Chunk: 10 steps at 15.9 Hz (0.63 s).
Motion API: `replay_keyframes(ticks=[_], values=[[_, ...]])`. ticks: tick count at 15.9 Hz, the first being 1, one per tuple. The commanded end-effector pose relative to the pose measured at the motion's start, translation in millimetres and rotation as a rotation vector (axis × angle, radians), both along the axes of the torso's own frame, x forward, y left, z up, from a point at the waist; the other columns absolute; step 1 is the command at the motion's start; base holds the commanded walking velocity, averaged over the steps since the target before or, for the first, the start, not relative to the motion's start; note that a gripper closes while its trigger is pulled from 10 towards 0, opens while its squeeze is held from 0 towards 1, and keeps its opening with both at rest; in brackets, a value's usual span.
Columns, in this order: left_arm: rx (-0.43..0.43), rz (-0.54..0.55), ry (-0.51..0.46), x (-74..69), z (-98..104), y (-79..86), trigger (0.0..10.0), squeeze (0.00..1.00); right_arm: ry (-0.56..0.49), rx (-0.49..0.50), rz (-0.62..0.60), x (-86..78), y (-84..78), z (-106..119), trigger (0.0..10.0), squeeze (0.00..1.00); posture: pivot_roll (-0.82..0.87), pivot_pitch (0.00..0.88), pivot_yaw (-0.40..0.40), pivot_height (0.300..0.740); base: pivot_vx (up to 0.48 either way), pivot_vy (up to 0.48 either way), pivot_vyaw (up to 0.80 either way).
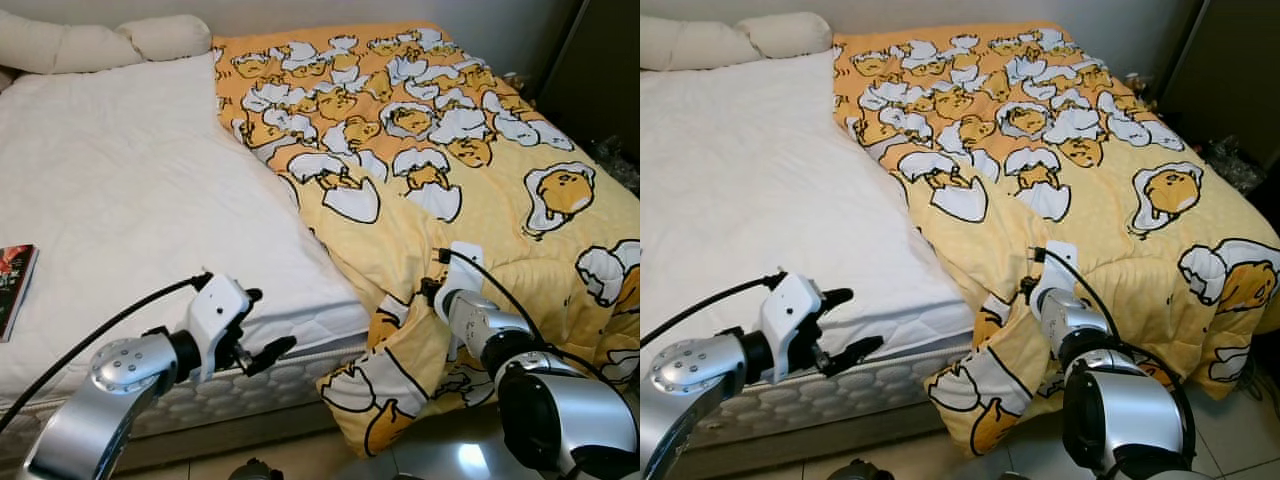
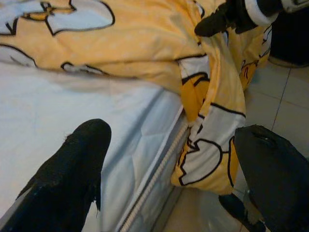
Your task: Clean up the room
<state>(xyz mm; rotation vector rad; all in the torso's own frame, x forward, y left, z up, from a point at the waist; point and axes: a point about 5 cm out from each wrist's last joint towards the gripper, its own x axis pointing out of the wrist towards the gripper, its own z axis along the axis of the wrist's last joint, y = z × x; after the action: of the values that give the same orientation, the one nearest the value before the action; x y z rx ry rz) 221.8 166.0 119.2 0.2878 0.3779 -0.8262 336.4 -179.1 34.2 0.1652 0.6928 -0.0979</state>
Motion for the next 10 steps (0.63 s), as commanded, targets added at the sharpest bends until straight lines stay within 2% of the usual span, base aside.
replay_keyframes(ticks=[1,10], values=[[0.007,-0.001,-0.003,-2.0,2,1.9,10.0,0.0,-0.029,0.01,-0.011,6.0,2.6,7,10.0,1.0,0.1,0.066,0.038,0.74,0.0,0.0,0.0],[0.005,-0.021,-0.009,-3.1,2,-8.4,10.0,0.0,-0.058,0.017,-0.01,6.6,7.7,7,10.0,1.0,0.09,0.049,0.038,0.74,0.0,0.0,0.0]])
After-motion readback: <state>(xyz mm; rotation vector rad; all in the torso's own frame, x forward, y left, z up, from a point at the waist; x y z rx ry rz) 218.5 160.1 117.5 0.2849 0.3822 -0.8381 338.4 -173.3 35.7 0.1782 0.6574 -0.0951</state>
